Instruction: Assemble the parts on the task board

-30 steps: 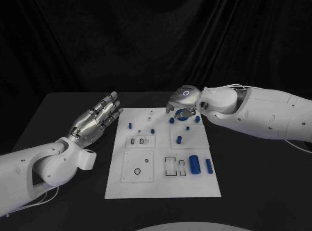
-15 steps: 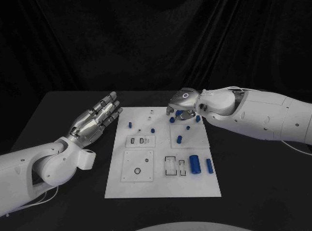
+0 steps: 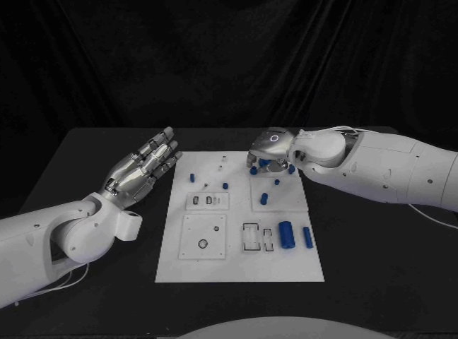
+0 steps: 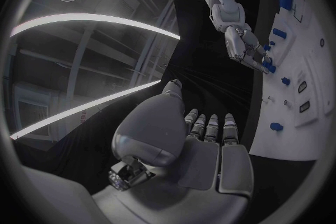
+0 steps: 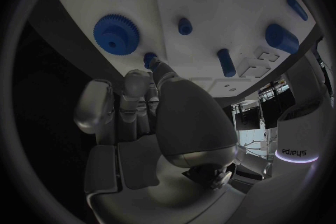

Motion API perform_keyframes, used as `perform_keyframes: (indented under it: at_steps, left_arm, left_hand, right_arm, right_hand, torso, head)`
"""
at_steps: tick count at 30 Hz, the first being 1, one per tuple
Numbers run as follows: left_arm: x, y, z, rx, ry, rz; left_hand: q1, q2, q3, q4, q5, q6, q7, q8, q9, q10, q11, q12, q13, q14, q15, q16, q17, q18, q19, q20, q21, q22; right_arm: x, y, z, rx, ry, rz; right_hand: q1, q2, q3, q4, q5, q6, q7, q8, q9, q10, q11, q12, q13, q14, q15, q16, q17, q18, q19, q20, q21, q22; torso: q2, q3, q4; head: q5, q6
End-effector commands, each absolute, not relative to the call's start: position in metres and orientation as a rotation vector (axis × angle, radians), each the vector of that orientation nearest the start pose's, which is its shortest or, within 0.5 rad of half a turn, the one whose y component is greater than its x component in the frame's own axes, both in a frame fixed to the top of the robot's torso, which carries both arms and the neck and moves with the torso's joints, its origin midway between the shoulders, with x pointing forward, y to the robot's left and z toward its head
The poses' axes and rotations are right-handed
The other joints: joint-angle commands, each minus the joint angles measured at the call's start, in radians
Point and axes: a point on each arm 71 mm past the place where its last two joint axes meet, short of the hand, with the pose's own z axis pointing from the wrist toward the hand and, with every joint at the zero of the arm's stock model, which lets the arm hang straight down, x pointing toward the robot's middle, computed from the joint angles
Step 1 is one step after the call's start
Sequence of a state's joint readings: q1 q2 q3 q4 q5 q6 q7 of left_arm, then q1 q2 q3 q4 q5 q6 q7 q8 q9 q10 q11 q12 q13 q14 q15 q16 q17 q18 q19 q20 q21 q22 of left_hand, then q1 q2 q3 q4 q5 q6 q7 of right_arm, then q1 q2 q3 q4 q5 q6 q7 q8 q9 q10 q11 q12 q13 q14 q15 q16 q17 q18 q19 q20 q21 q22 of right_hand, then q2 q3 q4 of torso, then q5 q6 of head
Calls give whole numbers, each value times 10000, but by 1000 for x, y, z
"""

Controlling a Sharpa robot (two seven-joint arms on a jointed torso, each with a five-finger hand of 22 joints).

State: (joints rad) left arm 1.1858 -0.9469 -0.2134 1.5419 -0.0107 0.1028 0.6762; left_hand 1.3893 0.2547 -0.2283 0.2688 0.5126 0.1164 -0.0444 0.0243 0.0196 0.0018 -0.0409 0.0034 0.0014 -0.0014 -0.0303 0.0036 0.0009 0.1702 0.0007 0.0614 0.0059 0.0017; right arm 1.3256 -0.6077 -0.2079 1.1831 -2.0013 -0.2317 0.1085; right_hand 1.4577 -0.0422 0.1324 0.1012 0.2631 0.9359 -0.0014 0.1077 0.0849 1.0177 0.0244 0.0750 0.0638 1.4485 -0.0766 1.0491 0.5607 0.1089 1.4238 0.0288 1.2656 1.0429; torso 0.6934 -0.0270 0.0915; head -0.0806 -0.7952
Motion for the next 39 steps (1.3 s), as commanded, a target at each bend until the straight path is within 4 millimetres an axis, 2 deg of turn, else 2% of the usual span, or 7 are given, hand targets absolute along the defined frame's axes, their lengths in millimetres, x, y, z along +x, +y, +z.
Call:
perform_keyframes:
  at_steps: [1,13,22,25,29,35,39]
  left_arm:
    - [445,239,-216,-9610,13971,-19985]
    - [445,239,-217,-9637,14084,-20038]
    - [445,239,-218,-9675,14221,-20045]
    - [445,239,-218,-9693,14272,-20028]
    - [445,240,-218,-9723,14327,-19989]
    - [445,243,-219,-9790,14400,-19868]
    - [444,245,-218,-9805,14312,-19733]
  left_hand:
    - [89,-6,66,-3,60,3,93,-9,7,-18,54,-34,-14,14,7,-36,-9,9,-7,124,-59,-17]
    - [161,27,133,-58,217,21,122,-4,10,-18,83,-34,-14,14,80,-36,-9,55,-7,268,-59,-17]
    - [233,61,203,-137,391,57,186,7,16,-18,108,-34,-14,14,149,-36,-9,78,-7,358,-59,-17]
    - [275,73,244,-197,501,122,270,25,27,-18,122,-34,-14,14,166,-36,-9,87,-7,392,-59,-17]
    - [378,65,341,-380,761,154,323,35,31,-18,143,-34,-14,14,186,-36,-9,95,-7,420,-59,-17]
    - [405,48,389,-487,899,235,383,57,44,-18,165,-34,-14,14,225,-36,-9,95,-7,447,-59,-17]
    - [403,29,389,-511,920,268,397,66,49,-18,168,-34,-14,14,239,-36,-9,94,-7,458,-59,-17]
  right_arm:
    - [534,-163,-202,-9471,14768,3835]
    - [534,-166,-216,-9385,14592,4157]
    - [533,-167,-224,-9239,14539,4494]
    - [533,-168,-226,-9240,14536,4551]
    - [532,-169,-226,-9236,14351,4659]
    - [530,-169,-219,-9191,13974,4768]
    - [531,-167,-204,-9137,13837,4734]
  right_hand:
    - [53,-90,169,-9,95,119,17,-5,28,-86,74,-69,-1,-55,-1,22,88,-70,-63,-12,32,87]
    - [-43,-197,577,84,-140,405,-26,67,138,297,48,68,33,-13,-6,166,340,-92,-66,0,139,306]
    - [-23,-293,1013,142,-253,802,167,215,303,683,-46,130,20,41,-51,420,787,-128,-47,-29,280,575]
    - [98,-285,1286,94,-238,1138,364,369,441,906,-169,140,16,23,-125,428,812,-129,-67,-82,302,638]
    - [383,-223,1654,-102,-231,1412,500,496,594,1447,-198,255,37,10,-160,447,876,-140,-89,-125,322,707]
    - [432,-286,1803,-180,-431,1483,546,514,680,1651,-191,219,17,9,-157,476,958,-148,-103,-122,338,766]
    - [392,-330,1807,-167,-498,1494,558,513,702,1679,-183,195,13,9,-150,481,974,-150,-107,-117,343,783]
  torso:
    - [-24,-13,-11]
    - [-53,-20,-22]
    - [-71,-23,-17]
    - [-82,-25,-26]
    - [-92,-27,-33]
    - [-98,-33,-35]
    - [-103,-34,-29]
  head:
    - [19,-60]
    - [85,-131]
    - [61,-157]
    - [70,-169]
    - [127,-196]
    - [214,-206]
    - [266,-202]
